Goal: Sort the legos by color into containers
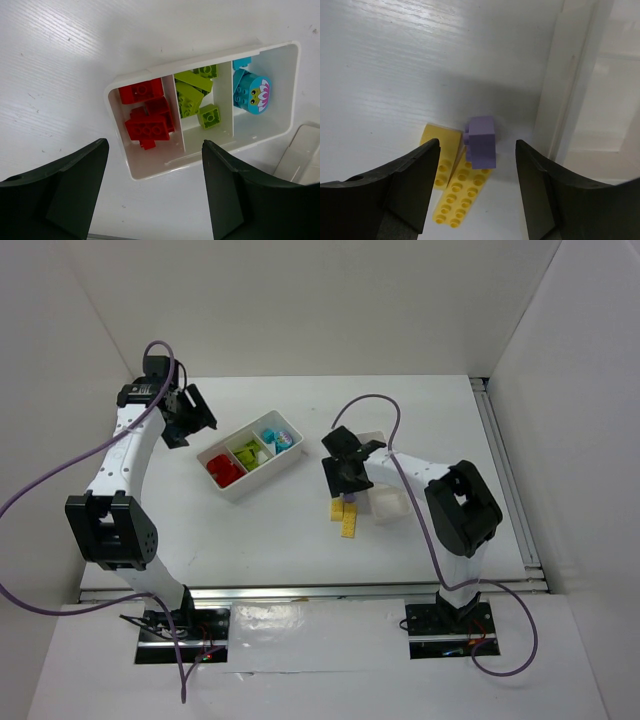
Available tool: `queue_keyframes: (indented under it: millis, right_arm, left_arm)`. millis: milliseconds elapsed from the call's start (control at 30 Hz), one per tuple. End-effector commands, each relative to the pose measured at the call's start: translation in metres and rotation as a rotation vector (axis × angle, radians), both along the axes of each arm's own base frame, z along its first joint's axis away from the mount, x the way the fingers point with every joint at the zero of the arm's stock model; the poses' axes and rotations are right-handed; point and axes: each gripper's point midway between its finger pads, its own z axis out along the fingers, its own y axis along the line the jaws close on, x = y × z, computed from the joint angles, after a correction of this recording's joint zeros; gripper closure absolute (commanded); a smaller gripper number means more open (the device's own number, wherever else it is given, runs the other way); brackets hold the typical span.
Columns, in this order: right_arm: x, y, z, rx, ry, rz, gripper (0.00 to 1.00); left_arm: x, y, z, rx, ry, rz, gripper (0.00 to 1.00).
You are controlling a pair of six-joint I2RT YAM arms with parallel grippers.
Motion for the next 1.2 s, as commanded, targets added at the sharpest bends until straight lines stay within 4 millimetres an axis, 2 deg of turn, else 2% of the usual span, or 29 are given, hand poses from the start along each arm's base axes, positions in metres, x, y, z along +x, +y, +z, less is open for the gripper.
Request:
queue_keyframes:
  millis: [0, 100, 200, 233, 333, 367, 400, 467, 500, 600, 633, 700, 833, 867, 967, 1000, 1033, 1067, 1133, 1167]
  right_arm:
    - [-0.006, -0.013, -0.008, -0.037, 0.014, -0.028, 0.32]
    - [-0.006, -0.011, -0.018, -0.033, 0.023, -0.024, 0.37]
    - [-0.002, -0.008, -0.019, -0.024, 0.018, -0.032, 0.52]
    - [0.001, -0.005, -0.015, -0.012, 0.008, -0.041, 0.64]
    - [0.017, 0.000, 0.017, 0.023, -0.084, -0.057, 0.74]
    - [0.021, 0.003, 0.028, 0.042, -0.109, -0.057, 0.74]
    - [0.030, 0.005, 0.053, 0.068, -0.168, -0.068, 0.74]
    - [0.038, 0.005, 0.078, 0.083, -0.231, -0.086, 0.74]
    - [0.044, -0.001, 0.092, 0.096, -0.265, -0.107, 0.74]
    - [0.065, -0.022, 0.113, 0.117, -0.316, -0.199, 0.74]
    - [0.073, -0.038, 0.107, 0.103, -0.309, -0.238, 0.74]
    - [0.085, -0.049, 0.107, 0.113, -0.311, -0.291, 0.74]
    - [0.109, -0.067, 0.089, 0.115, -0.285, -0.341, 0.74]
    - [0.117, -0.074, 0.090, 0.118, -0.295, -0.361, 0.74]
    - [0.130, -0.081, 0.080, 0.121, -0.285, -0.389, 0.67]
    - [0.133, -0.080, 0.080, 0.122, -0.286, -0.389, 0.59]
    - [0.139, -0.082, 0.083, 0.127, -0.297, -0.398, 0.38]
    - [0.139, -0.082, 0.078, 0.122, -0.288, -0.398, 0.32]
    - [0.143, -0.079, 0.094, 0.152, -0.322, -0.393, 0.26]
    - [0.141, -0.074, 0.099, 0.158, -0.339, -0.373, 0.26]
  left_arm:
    - [0.012, 0.000, 0.015, 0.006, -0.054, 0.005, 0.15]
    - [0.012, 0.000, 0.015, 0.006, -0.054, 0.005, 0.15]
    - [0.013, 0.000, 0.018, 0.006, -0.064, 0.005, 0.15]
    - [0.013, 0.000, 0.018, 0.006, -0.064, 0.005, 0.15]
    - [0.013, 0.000, 0.018, 0.006, -0.064, 0.005, 0.15]
    - [0.013, 0.000, 0.018, 0.006, -0.064, 0.005, 0.15]
    - [0.013, 0.000, 0.018, 0.006, -0.064, 0.005, 0.15]
    - [0.014, 0.000, 0.015, 0.006, -0.055, 0.005, 0.15]
    - [0.014, 0.000, 0.015, 0.006, -0.054, 0.005, 0.15]
    - [0.014, 0.000, 0.015, 0.006, -0.054, 0.005, 0.16]
    - [0.014, 0.000, 0.015, 0.006, -0.054, 0.005, 0.16]
    - [0.014, 0.000, 0.015, 0.006, -0.054, 0.005, 0.16]
    - [0.014, -0.004, 0.015, 0.006, -0.054, -0.004, 0.16]
    - [0.014, -0.004, 0.015, 0.006, -0.054, -0.004, 0.16]
    - [0.014, -0.004, 0.015, 0.006, -0.054, -0.004, 0.16]
    - [0.014, -0.004, 0.015, 0.006, -0.054, -0.004, 0.16]
    - [0.014, -0.004, 0.015, 0.006, -0.054, -0.004, 0.16]
    - [0.014, -0.004, 0.015, 0.006, -0.054, -0.004, 0.16]
    - [0.014, -0.004, 0.015, 0.006, -0.054, -0.004, 0.16]
    - [0.014, -0.004, 0.015, 0.006, -0.054, -0.004, 0.16]
